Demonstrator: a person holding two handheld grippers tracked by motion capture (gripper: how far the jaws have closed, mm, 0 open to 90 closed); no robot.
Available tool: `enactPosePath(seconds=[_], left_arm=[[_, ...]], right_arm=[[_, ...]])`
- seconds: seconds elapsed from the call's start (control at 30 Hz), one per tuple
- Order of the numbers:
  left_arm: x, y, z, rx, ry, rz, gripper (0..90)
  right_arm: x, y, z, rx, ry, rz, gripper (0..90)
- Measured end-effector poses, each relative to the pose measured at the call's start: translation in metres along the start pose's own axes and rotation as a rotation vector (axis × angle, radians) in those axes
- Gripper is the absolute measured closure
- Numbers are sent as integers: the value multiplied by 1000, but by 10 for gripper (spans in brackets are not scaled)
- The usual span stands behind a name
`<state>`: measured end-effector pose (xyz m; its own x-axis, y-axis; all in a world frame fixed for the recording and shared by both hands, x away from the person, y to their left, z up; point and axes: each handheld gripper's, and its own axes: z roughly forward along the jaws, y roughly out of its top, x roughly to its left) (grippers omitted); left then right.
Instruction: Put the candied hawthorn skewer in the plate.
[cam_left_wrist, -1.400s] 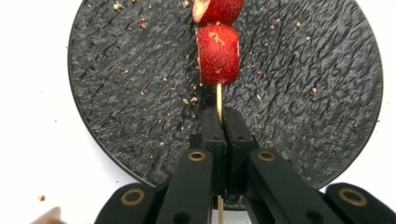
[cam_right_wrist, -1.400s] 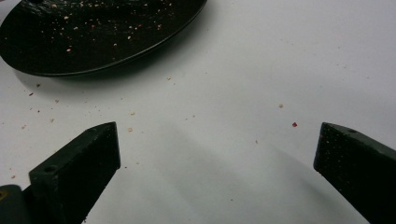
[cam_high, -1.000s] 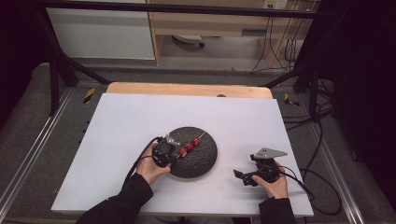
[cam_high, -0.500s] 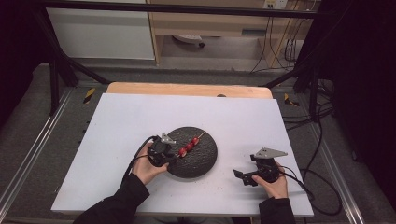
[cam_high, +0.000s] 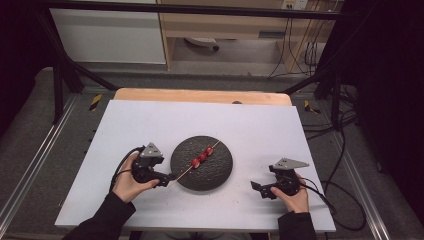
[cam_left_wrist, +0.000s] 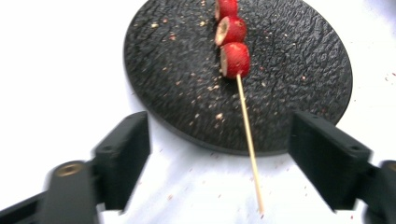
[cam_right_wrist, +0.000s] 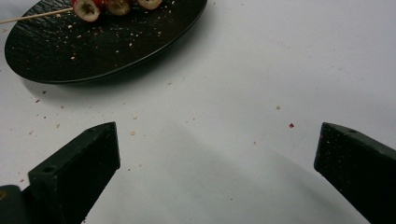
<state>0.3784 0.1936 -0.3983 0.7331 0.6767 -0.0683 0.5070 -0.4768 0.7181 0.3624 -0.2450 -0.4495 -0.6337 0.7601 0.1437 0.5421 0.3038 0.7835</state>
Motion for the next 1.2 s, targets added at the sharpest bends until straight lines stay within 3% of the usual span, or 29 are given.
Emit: enactPosePath(seconds=[0.3,0.7,0.9,1.2], left_arm=[[17,-28,-16,-34,50,-8,78],[36,-76,-24,-58,62,-18,68],[41,-89,-27,-63,80,-28,68],[46,-97,-30,-58,100,-47,69]], right_arm=[[0,0,0,-1,0,5,6],[0,-1,1,6,3,2,6],[0,-2,1,13,5,3,6],[0,-2,-1,17,8,7,6]])
